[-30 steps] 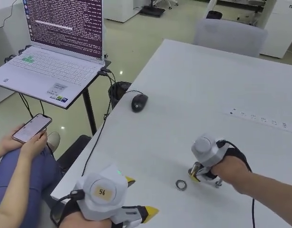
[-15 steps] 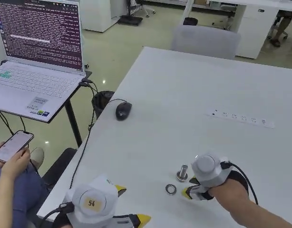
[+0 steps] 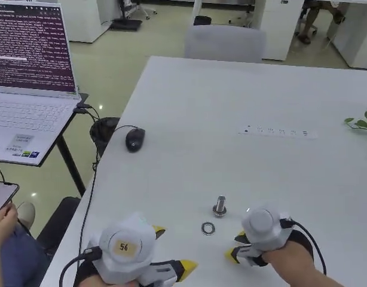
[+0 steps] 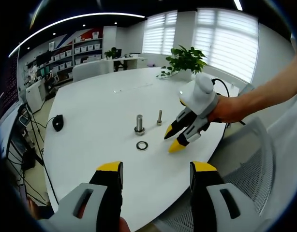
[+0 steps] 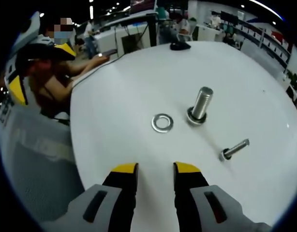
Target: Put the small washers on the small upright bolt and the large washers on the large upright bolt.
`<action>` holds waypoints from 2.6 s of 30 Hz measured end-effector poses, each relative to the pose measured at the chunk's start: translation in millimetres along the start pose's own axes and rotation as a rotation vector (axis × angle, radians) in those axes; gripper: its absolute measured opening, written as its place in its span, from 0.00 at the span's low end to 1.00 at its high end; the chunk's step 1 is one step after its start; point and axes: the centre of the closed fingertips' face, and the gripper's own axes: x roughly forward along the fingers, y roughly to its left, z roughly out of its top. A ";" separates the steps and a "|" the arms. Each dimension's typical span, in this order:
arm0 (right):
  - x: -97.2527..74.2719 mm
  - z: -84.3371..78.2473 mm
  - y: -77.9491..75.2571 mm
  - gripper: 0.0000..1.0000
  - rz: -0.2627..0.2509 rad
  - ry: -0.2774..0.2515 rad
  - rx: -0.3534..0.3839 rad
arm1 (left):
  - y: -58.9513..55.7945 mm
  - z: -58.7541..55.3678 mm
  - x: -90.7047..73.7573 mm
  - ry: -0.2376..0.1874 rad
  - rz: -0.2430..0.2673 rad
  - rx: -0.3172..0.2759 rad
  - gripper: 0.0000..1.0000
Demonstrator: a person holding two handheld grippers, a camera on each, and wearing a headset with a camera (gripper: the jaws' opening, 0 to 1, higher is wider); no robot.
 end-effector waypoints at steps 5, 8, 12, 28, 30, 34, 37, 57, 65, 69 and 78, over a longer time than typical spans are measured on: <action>11.4 5.0 4.3 0.30 0.000 -0.006 0.017 | -0.5 -2.4 1.0 0.015 -0.038 0.028 0.55; 18.5 10.9 5.8 0.30 0.002 -0.011 0.022 | 2.0 -3.5 -0.7 0.021 -0.052 0.038 0.55; 23.7 23.4 2.4 0.30 -0.008 -0.033 0.049 | 5.0 -6.1 -0.7 0.031 -0.072 0.052 0.55; 47.1 50.9 -6.2 0.30 0.003 0.007 -0.088 | 17.1 -9.4 0.0 0.027 -0.086 0.040 0.55; 48.5 52.4 -6.0 0.31 0.011 0.010 -0.107 | 17.9 -10.6 0.2 0.027 -0.084 0.035 0.55; 51.3 55.1 -5.9 0.31 0.024 0.015 -0.131 | 19.2 -12.4 0.7 0.026 -0.079 0.027 0.55; 52.7 57.4 -5.3 0.30 0.037 0.013 -0.151 | 20.4 -13.0 0.4 0.024 -0.074 0.019 0.55; 33.2 33.2 9.1 0.31 0.206 0.155 -0.402 | 19.5 -17.8 -0.8 0.025 -0.071 0.012 0.55; 34.2 31.4 7.6 0.24 0.209 0.185 -0.453 | 23.2 -15.2 -2.7 0.021 -0.062 0.016 0.55; 31.3 26.5 9.9 0.23 0.209 0.196 -0.458 | 24.3 -13.7 -4.3 0.017 -0.057 0.014 0.55; 27.7 24.8 9.7 0.23 0.189 0.133 -0.331 | 23.7 -16.2 -5.7 0.020 -0.048 0.009 0.55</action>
